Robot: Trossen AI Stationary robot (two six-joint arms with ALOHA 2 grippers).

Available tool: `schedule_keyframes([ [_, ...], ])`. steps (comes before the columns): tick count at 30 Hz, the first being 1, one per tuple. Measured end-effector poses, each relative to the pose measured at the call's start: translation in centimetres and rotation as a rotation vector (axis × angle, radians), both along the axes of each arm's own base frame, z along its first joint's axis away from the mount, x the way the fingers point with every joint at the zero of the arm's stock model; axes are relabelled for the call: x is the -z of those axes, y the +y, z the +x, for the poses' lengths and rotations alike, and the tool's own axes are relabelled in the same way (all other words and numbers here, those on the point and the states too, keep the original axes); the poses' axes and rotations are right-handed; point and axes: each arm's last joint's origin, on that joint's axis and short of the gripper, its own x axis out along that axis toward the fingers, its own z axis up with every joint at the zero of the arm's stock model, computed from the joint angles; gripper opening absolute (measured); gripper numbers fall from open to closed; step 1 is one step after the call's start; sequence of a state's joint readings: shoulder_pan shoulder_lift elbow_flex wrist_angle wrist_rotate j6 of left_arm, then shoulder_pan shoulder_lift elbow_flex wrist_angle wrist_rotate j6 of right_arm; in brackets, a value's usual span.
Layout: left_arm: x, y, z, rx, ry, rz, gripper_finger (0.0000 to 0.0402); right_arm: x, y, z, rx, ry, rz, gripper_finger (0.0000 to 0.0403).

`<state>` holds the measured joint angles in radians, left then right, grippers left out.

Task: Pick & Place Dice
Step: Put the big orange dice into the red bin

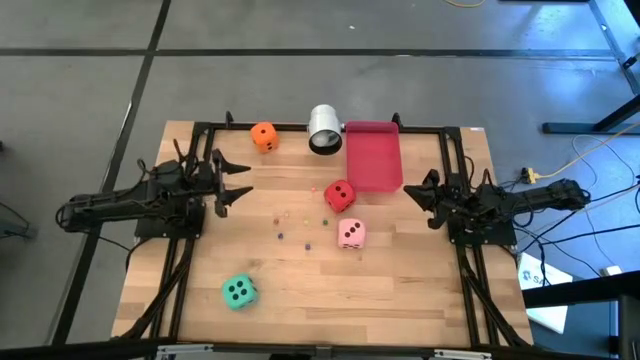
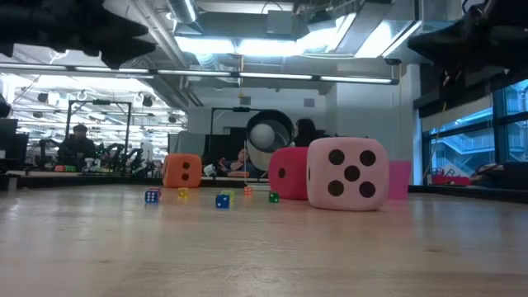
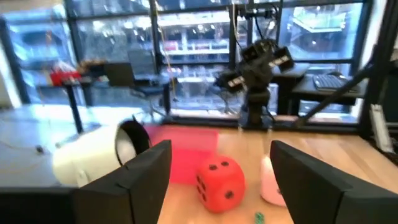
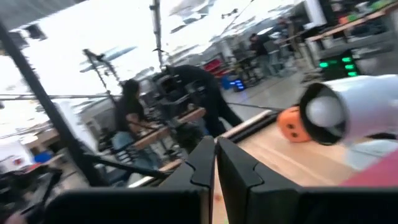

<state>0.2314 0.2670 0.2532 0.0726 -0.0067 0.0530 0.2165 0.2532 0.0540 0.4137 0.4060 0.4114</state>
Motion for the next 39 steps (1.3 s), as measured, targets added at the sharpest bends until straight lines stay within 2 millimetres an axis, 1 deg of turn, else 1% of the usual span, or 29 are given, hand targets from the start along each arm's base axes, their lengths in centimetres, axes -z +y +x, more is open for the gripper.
schedule_keyframes([
  [4,0.5,0.6,1.1,-0.132,0.069,0.024,0.0266,0.1,0.3,1.0,-0.04,0.013,-0.014,0.002],
  [6,1.1,1.0,1.8,-0.202,0.143,0.04,0.0263,0.5,0.5,1.6,-0.052,0.041,-0.025,0.002],
  [8,1.2,1.4,2.6,-0.261,0.218,0.064,0.0261,0.9,0.6,2.2,-0.055,0.077,-0.035,0.002],
  [12,0.1,2.6,4.8,-0.335,0.349,0.102,0.0262,1.9,0.9,3.1,-0.056,0.15,-0.065,0.0021],
  [17,-2.4,5.5,8.2,-0.477,0.59,0.114,0.026,2.5,1.0,3.8,-0.048,0.194,-0.145,0.0033],
  [21,-3.7,8.1,10.9,-0.542,0.787,0.076,0.026,2.9,1.1,4.1,-0.069,0.237,-0.254,0.0052],
  [23,-4.1,9.4,12.2,-0.552,0.879,0.059,0.0262,3.0,1.3,4.1,-0.107,0.248,-0.315,0.0062],
  [28,-3.7,11.8,14.8,-0.547,1.093,0.023,0.026,3.1,1.4,4.2,-0.156,0.25,-0.386,0.0086],
  [32,-3.0,13.1,15.8,-0.539,1.206,-0.002,0.026,3.2,1.4,4.2,-0.147,0.264,-0.398,0.01],
  [35,-2.3,13.3,15.9,-0.521,1.286,-0.004,0.0264,3.4,1.4,4.2,-0.152,0.283,-0.403,0.0107],
  [39,-2.1,13.5,15.8,-0.56,1.325,0.023,0.0266,3.5,1.4,4.1,-0.157,0.294,-0.372,0.0109],
])
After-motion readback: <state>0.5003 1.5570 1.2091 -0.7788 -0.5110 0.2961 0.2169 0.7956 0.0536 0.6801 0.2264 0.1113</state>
